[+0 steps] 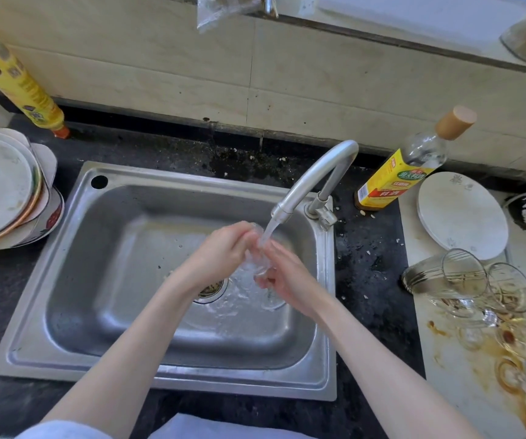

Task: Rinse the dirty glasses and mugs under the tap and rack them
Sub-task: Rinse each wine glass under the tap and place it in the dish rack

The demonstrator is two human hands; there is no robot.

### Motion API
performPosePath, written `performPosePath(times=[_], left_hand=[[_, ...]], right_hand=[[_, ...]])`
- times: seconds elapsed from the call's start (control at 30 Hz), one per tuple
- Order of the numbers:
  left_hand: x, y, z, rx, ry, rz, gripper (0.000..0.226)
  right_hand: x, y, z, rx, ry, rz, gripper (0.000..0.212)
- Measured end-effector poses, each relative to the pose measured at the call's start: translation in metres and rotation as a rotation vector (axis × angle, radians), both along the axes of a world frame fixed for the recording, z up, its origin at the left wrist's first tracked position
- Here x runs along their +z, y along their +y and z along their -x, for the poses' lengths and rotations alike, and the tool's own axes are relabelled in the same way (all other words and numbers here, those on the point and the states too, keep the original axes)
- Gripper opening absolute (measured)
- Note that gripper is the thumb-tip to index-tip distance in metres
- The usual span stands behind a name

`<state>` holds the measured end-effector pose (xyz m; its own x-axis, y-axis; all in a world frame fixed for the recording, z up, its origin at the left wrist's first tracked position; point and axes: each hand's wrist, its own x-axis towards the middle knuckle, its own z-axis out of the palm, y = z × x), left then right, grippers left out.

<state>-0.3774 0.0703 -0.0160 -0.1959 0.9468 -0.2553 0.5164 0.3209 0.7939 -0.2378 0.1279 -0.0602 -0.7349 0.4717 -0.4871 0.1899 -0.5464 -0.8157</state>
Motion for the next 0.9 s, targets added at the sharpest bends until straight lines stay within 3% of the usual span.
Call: performPosePath(times=[0.1,0.2,0.3,0.4,0.5,0.6,0.7,0.77,0.9], left_hand=[[0.002,-0.004,0.002,0.0,-0.118,-0.036,0.027],[0.004,0.003,-0.007,0.05,0.087,-0.052,0.032],[0.009,0.012,-0.013,0.132,0.289,0.012,0.039],[0.006,0.013,-0.013,0.187,0.363,0.025,0.039],[0.0,0.008,-0.006,0.14,0.13,-0.029,0.032],[-0.003,-0.002,0.0,0.041,-0.096,-0.138,0.031],[0.0,-0.003,0.001,0.03,-0.13,-0.159,0.029],[0.005,0.003,-0.002,0.018,-0.042,-0.089,0.033],[0.011,0.011,-0.002,0.017,0.029,0.079,0.034]], right_hand=[[0.009,0.007,-0.001,0.157,0.0,0.14,0.052],[0.007,0.002,0.006,0.136,0.006,0.117,0.059],[0.009,-0.009,0.014,0.039,-0.008,-0.073,0.043],[0.014,-0.012,0.015,0.0,-0.115,-0.297,0.045],[0.01,-0.007,0.009,0.02,-0.093,-0.245,0.059],[0.009,0.008,0.003,0.112,-0.003,0.101,0.058],[0.013,0.013,-0.002,0.138,0.038,0.232,0.061],[0.011,0.01,-0.001,0.099,0.044,0.133,0.06],[0.013,0.001,0.003,0.002,-0.094,-0.273,0.069]])
